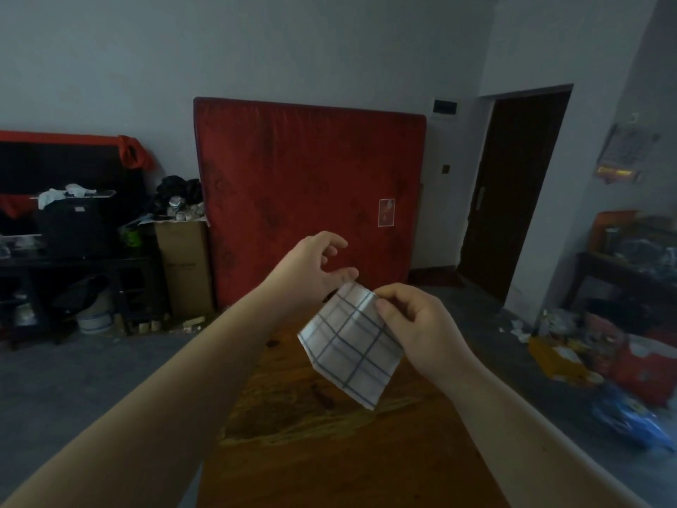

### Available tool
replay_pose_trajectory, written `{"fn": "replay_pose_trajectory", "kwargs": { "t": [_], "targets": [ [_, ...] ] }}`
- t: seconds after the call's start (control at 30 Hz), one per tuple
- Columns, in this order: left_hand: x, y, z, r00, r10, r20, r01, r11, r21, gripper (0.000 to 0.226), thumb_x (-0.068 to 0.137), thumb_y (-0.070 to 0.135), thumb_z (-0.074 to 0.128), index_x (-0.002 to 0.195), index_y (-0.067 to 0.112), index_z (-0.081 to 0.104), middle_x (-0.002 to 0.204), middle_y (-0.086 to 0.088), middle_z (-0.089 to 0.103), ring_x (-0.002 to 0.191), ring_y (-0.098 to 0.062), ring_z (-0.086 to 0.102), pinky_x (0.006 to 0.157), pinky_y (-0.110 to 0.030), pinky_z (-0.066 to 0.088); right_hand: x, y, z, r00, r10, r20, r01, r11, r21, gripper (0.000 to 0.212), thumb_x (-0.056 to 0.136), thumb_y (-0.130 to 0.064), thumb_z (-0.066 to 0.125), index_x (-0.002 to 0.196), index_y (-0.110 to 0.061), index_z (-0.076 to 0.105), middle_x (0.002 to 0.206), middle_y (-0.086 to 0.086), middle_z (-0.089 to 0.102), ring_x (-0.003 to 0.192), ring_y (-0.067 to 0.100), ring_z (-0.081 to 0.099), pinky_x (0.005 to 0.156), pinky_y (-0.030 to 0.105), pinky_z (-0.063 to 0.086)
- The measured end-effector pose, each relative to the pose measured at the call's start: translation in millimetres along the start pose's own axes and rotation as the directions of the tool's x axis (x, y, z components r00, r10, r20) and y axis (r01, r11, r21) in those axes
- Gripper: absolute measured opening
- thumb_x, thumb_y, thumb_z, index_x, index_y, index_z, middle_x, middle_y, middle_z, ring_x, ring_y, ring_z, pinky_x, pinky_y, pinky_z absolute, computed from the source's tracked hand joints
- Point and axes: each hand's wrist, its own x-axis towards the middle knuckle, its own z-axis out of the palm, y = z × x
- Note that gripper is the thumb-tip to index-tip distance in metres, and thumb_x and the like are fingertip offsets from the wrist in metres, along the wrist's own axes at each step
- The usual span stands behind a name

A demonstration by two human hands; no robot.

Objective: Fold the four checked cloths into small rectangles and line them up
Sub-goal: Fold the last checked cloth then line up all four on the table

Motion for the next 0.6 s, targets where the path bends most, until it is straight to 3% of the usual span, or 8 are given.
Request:
{"fn": "replay_pose_trajectory", "kwargs": {
  "t": [0.13,0.3,0.43,0.6],
  "targets": [
    [-18,6,11,0.994,0.102,0.033,-0.1,0.994,-0.052,0.023,0.094,0.041,0.068,0.115,0.036,0.062,0.106,0.017,0.064,0.093,0.007,0.06,0.069,-0.01,0.044,-3,4,0,0.999,0.006,-0.053,-0.009,0.998,-0.059,0.014,0.104,-0.031,0.057,0.107,-0.037,0.07,0.099,-0.018,0.071,0.094,-0.005,0.065,0.077,0.017,0.05],
    [-37,11,26,0.981,0.187,0.045,-0.182,0.978,-0.1,0.022,0.091,0.036,0.073,0.112,0.033,0.069,0.094,0.019,0.069,0.09,0.013,0.061,0.072,-0.004,0.048,-6,4,-1,0.995,-0.029,-0.093,0.019,0.994,-0.104,0.012,0.102,-0.031,0.059,0.107,-0.037,0.069,0.097,-0.021,0.071,0.093,-0.005,0.067,0.08,0.023,0.057],
    [-37,9,30,0.986,0.167,0.005,-0.163,0.969,-0.186,0.016,0.091,0.028,0.075,0.106,0.033,0.074,0.089,0.019,0.072,0.088,0.011,0.064,0.073,-0.006,0.049,-4,4,-1,0.99,-0.055,-0.132,0.036,0.989,-0.143,0.014,0.101,-0.027,0.061,0.109,-0.036,0.069,0.098,-0.017,0.072,0.095,-0.006,0.067,0.079,0.023,0.058],
    [-38,8,28,0.99,0.107,-0.093,-0.128,0.956,-0.263,0.017,0.093,0.022,0.072,0.096,0.039,0.071,0.087,0.022,0.071,0.088,0.014,0.062,0.068,-0.004,0.047,-4,4,-3,0.992,-0.067,-0.107,0.05,0.987,-0.154,0.023,0.102,-0.022,0.06,0.114,-0.041,0.064,0.104,-0.023,0.067,0.099,-0.012,0.061,0.073,0.009,0.051]
  ]
}}
